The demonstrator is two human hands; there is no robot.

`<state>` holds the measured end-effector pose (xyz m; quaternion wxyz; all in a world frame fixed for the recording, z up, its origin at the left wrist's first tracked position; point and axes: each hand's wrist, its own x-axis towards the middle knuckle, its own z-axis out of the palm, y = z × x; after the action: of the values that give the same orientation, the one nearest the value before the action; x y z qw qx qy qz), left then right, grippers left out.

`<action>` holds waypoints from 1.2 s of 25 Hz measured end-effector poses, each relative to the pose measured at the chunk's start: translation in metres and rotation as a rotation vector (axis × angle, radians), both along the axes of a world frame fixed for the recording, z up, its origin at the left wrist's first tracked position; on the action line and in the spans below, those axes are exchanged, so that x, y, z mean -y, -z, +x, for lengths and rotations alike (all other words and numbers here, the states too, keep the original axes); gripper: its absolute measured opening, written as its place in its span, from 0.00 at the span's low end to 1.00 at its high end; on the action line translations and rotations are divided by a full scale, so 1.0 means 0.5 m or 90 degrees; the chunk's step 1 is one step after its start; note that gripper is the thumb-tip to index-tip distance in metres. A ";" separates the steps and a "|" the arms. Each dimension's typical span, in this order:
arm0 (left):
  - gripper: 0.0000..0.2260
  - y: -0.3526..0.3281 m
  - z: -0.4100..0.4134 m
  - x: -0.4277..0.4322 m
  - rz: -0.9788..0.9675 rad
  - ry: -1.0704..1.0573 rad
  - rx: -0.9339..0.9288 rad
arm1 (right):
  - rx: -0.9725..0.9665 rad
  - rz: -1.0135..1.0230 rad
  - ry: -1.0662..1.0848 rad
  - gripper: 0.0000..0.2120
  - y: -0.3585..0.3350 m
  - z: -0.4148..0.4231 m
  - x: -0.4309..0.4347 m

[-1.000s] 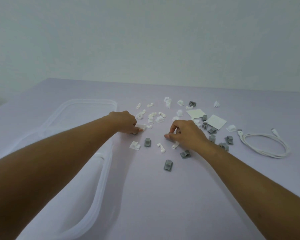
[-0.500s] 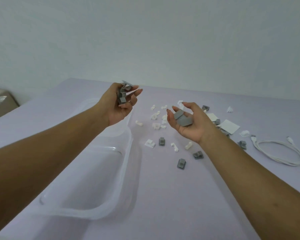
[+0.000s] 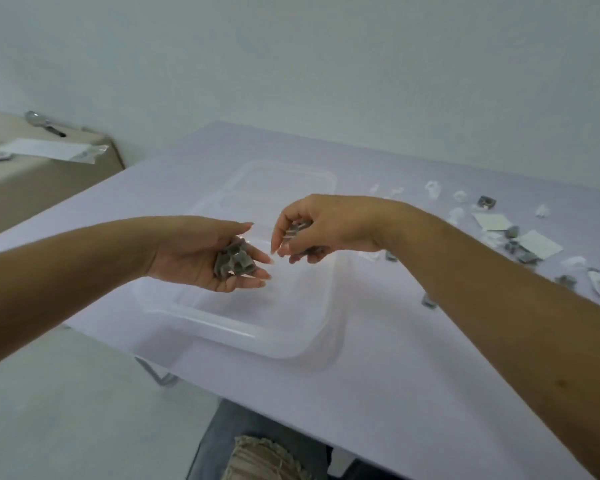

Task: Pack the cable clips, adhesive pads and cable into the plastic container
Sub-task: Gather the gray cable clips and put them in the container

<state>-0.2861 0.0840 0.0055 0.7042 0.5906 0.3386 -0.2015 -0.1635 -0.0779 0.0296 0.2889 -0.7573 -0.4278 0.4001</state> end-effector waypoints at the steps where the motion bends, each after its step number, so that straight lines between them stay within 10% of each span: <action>1: 0.25 0.004 -0.012 0.008 0.021 0.011 -0.003 | 0.062 -0.039 -0.055 0.07 0.009 -0.011 -0.008; 12: 0.24 -0.024 -0.072 0.047 0.160 0.129 0.035 | 0.198 -0.227 -0.137 0.11 0.027 -0.056 -0.041; 22: 0.21 -0.032 -0.021 0.065 0.219 0.204 0.015 | 0.154 0.156 0.130 0.08 -0.054 0.058 0.128; 30: 0.10 -0.091 0.156 0.220 0.667 0.294 0.329 | 0.335 0.053 0.407 0.02 0.063 0.165 0.363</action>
<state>-0.2082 -0.0261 0.0508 0.3186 0.9449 0.0748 -0.0059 -0.0810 -0.2594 -0.0018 0.3098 -0.9161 -0.2460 0.0655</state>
